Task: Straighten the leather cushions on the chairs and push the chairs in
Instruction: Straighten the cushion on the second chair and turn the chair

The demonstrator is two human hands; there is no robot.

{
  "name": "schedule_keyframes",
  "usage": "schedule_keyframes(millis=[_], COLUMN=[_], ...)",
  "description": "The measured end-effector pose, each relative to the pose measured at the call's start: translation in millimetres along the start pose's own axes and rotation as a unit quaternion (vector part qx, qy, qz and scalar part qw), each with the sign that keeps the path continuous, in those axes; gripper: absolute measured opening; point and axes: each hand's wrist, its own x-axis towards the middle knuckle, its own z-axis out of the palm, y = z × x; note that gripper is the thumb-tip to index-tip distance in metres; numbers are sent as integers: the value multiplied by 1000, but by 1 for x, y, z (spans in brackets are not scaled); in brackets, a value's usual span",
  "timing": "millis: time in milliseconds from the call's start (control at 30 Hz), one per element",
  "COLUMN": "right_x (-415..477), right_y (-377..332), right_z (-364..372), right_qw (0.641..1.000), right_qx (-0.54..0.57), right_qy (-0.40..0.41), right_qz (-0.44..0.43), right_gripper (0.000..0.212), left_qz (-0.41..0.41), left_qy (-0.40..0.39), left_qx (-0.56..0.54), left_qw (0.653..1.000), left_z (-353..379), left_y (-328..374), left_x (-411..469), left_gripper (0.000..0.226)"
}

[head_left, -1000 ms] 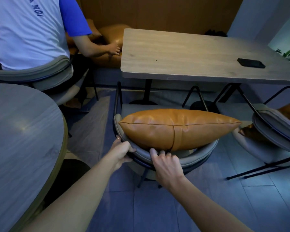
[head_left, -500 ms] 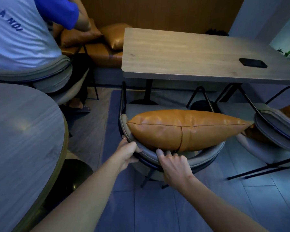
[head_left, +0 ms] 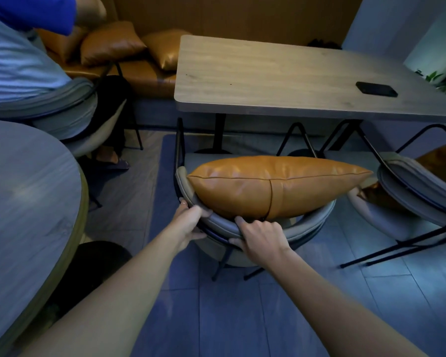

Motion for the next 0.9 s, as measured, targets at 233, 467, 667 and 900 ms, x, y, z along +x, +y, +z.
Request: schedule_keyframes(millis=[233,467,667,900], right_x=[2,-3,-3,-6], right_y=[-4,9,7,-11], right_z=[-4,1,3,-7], right_qw=[999,991,992,995], right_qx=[9,122,122,75], right_qy=[-37,-40,-16,-4], right_qz=[-17,36,41,62], right_gripper=[51,51,49,37], left_qz=[-12,-9,8,6], left_qy=[-6,-7,-10,7], left_qx=[8,13,18,-2], left_qw=[1000,1000,1000,1000], left_z=[-10,-7,-11,-19], left_y=[-7,-5,-9,-10], left_x=[2,7,8,10], left_gripper=[62,74,77,80])
